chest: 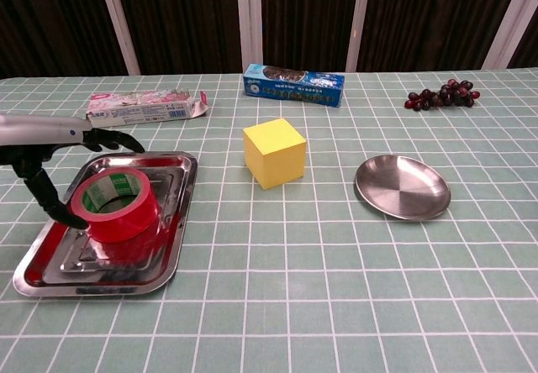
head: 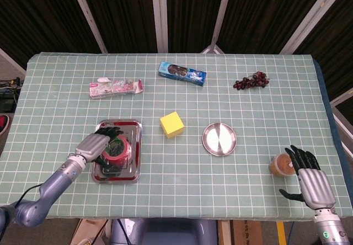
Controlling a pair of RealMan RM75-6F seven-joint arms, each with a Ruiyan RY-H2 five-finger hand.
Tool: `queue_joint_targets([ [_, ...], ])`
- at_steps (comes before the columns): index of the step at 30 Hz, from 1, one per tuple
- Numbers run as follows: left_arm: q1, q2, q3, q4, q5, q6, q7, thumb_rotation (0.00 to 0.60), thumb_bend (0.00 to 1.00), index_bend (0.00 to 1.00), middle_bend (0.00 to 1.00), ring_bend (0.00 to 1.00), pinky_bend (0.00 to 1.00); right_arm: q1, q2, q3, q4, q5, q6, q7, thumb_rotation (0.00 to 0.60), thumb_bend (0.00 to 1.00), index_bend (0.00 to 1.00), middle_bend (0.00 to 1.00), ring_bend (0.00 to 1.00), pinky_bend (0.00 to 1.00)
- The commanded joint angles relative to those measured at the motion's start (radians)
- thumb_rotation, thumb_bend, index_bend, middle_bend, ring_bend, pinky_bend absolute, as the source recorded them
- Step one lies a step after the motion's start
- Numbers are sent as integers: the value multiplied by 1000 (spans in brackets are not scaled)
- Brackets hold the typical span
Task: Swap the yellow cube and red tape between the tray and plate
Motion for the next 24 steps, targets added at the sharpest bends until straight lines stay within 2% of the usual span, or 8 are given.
queue_joint_targets([
  [1,-13,-43,21,42,-9,19,26,600,0,100,0,0,0,-10,-2,14,1,3,-3,6,600,65,0,0,0,0],
  [11,-11,-117,46,107,58,107,41,600,0,103,0,0,52,-32,-2,50,0,10,-33,21,600,65,0,0,0,0],
  [20,-37,-109,74,118,33,53,50,600,3,112,16,1,82,-56,-9,85,-8,26,-34,17,600,65,0,0,0,0],
  [22,-41,-113,76,124,38,47,41,600,52,123,50,24,123,-61,-12,93,-9,28,-32,13,600,65,0,0,0,0],
  [24,-42,-115,76,128,50,48,29,600,196,135,104,78,186,-64,-14,101,-9,32,-34,15,600,65,0,0,0,0],
])
